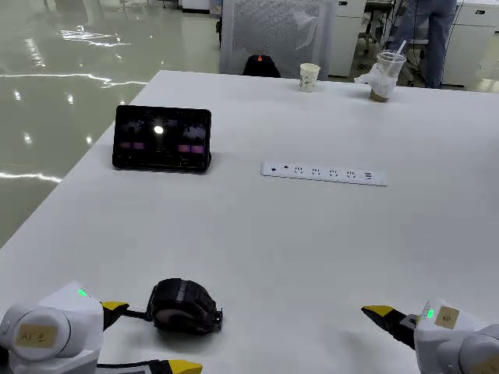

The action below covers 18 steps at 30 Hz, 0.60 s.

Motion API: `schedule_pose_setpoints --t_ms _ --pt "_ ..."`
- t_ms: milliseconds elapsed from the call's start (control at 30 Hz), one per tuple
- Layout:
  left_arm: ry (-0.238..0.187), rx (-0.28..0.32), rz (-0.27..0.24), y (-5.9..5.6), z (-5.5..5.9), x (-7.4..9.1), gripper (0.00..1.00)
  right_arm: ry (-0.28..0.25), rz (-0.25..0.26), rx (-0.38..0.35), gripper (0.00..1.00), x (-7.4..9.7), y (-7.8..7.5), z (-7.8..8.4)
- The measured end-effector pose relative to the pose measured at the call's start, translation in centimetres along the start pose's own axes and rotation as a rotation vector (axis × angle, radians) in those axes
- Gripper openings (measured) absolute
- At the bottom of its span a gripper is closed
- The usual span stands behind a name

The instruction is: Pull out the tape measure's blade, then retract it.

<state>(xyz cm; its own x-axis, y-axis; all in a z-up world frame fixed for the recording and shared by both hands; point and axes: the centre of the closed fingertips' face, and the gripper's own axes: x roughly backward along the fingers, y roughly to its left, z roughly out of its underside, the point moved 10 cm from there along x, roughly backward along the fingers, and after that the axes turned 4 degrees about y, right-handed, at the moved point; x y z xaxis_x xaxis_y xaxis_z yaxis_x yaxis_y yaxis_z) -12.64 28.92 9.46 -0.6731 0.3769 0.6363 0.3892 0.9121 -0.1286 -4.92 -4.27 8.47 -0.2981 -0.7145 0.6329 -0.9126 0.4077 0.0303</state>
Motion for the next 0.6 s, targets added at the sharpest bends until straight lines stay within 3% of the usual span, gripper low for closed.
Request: schedule_pose_setpoints --t_ms 600 --pt "-0.041 -0.028 -0.001 0.02 -0.10 0.52 0.93 -0.023 0.007 -0.008 0.93 0.46 0.42 0.32"
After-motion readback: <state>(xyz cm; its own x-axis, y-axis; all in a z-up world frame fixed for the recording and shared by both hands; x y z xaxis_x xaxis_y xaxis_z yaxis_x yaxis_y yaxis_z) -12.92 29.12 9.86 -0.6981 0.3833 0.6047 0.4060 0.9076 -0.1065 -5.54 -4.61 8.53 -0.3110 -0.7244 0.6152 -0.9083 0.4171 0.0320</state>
